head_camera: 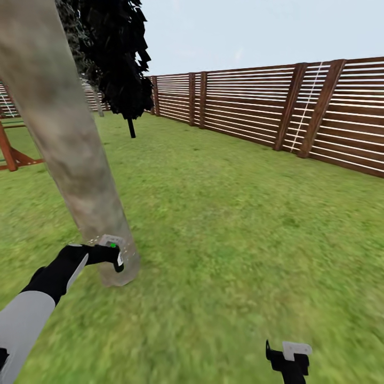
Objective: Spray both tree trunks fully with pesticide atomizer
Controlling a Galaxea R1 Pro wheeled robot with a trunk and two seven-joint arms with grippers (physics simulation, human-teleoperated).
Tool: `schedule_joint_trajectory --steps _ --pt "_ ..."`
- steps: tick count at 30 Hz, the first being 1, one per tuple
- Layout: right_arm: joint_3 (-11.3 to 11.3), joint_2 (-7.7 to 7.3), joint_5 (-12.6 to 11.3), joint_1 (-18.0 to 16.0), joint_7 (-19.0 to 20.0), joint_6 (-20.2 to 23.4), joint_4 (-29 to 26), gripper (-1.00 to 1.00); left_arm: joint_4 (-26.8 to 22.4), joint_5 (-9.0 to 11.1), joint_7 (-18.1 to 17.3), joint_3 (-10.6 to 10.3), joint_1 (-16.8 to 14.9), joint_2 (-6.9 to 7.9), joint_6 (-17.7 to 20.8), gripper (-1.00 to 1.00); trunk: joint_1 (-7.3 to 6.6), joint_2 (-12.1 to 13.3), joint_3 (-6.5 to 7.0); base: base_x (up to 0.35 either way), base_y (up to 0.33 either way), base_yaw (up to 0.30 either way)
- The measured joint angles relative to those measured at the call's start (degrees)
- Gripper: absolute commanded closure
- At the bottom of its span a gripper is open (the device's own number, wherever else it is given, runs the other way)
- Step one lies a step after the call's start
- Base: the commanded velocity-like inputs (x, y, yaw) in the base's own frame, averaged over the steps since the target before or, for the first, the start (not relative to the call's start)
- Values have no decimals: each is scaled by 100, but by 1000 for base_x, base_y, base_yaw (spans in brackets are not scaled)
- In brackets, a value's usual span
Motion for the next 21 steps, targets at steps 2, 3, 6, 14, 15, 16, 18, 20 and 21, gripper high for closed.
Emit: schedule_joint_trajectory --steps 2,3,6,14,15,16,18,20,21 --pt "1 0 1 -1 0 0 1 -100 -2 1 3 6 1 2 7 100 0 0 0 218 -202 166" --pt "2 2 1 -1 0 0 1 -100 -2 1 6 7 1 2 5 100 0 0 0 213 -205 242" --pt "4 9 -1 -1 -1 0 2 -100 -3 -1 10 13 2 4 7 100 0 0 0 182 -224 269" --pt "4 9 -1 -2 -1 0 2 -100 1 -5 12 24 4 5 9 100 1 0 0 135 -248 278" --pt "4 9 -1 -2 -1 0 2 -100 9 -8 16 25 7 3 9 100 1 0 0 131 -255 278" --pt "4 9 -1 -2 -1 0 2 -100 26 -11 42 21 9 2 7 100 1 0 0 145 -255 277" --pt "4 9 -1 -1 -1 0 1 -100 62 -8 178 17 10 1 1 100 1 0 0 158 -255 177" --pt "4 7 -1 0 -1 0 0 -100 80 1 269 10 14 -1 0 100 1 0 0 169 -255 31" --pt "4 8 0 0 -1 0 0 -100 83 3 273 6 16 -1 0 100 1 0 0 171 -255 13"
